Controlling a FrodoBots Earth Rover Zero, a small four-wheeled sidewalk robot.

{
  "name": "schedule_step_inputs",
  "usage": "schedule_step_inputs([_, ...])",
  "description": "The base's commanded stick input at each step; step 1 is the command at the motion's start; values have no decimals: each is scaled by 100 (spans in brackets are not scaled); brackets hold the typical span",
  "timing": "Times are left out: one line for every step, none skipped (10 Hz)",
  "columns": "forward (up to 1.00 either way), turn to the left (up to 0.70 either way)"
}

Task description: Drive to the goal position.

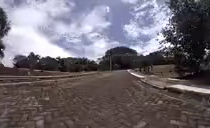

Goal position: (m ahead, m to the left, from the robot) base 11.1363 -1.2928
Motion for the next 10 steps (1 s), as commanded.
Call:
schedule_step_inputs([100, 0])
schedule_step_inputs([100, 0])
schedule_step_inputs([100, 0])
schedule_step_inputs([100, 0])
schedule_step_inputs([100, 0])
schedule_step_inputs([100, 0])
schedule_step_inputs([100, 0])
schedule_step_inputs([100, 0])
schedule_step_inputs([100, 0])
schedule_step_inputs([100, 0])
